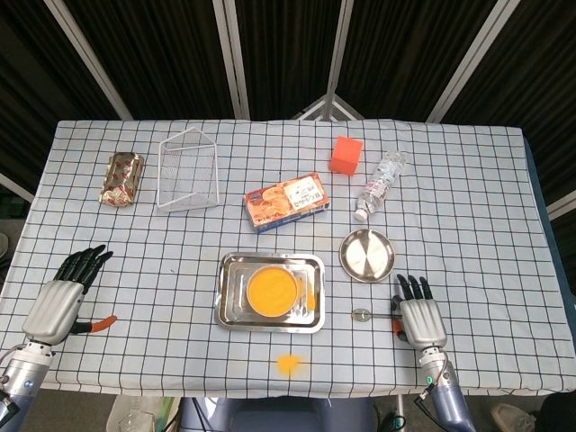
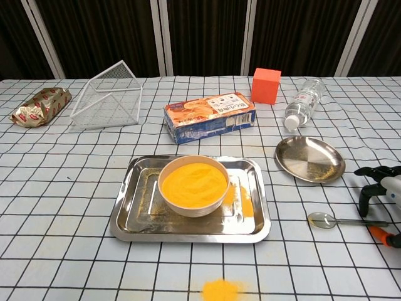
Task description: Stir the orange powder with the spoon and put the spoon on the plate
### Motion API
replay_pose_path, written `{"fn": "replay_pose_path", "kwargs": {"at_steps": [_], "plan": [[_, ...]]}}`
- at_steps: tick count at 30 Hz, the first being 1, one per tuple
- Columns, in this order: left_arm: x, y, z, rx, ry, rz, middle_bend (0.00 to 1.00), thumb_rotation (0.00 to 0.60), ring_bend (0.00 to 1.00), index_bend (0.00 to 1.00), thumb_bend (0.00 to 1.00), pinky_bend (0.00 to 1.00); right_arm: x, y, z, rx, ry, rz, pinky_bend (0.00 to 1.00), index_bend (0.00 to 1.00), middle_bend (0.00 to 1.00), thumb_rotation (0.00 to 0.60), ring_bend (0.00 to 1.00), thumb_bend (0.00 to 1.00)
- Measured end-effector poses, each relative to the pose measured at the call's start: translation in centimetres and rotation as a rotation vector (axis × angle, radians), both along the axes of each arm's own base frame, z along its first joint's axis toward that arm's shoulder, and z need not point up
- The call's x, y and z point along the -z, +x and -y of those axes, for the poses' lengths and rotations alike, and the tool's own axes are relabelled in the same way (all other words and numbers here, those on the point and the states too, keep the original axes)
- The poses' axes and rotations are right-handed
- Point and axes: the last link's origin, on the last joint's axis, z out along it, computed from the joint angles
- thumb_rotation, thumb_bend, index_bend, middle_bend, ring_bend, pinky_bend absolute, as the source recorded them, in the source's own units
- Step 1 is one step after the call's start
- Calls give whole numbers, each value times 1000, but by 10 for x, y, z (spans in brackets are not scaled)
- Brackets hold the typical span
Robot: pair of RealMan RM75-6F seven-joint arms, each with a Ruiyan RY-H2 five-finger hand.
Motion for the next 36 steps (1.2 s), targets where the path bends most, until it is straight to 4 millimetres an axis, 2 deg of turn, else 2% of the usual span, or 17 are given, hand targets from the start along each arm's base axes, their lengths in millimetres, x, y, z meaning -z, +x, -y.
{"fn": "replay_pose_path", "kwargs": {"at_steps": [4, 11, 22, 36], "plan": [[0, 0, 0, 1, 0, 0, 0, 600, 0, 0, 0, 20, 0, 0, 0, 0, 0, 1, 0, 457, 93, 600, 0, 450], [0, 0, 0, 0, 0, 1, 0, 600, 0, 0, 0, 20, 0, 1, -1, -3, 2, 10, 0, 479, 93, 600, 0, 518], [0, 0, 0, -2, -1, 2, 0, 600, 0, 0, 0, 20, 1, -2, -1, 8, 6, 4, 0, 550, 96, 600, 0, 522], [0, 0, 0, -3, -1, 2, 0, 600, 0, 0, 0, 20, 2, 0, -3, -3, 3, 17, 0, 585, 114, 600, 0, 522]]}}
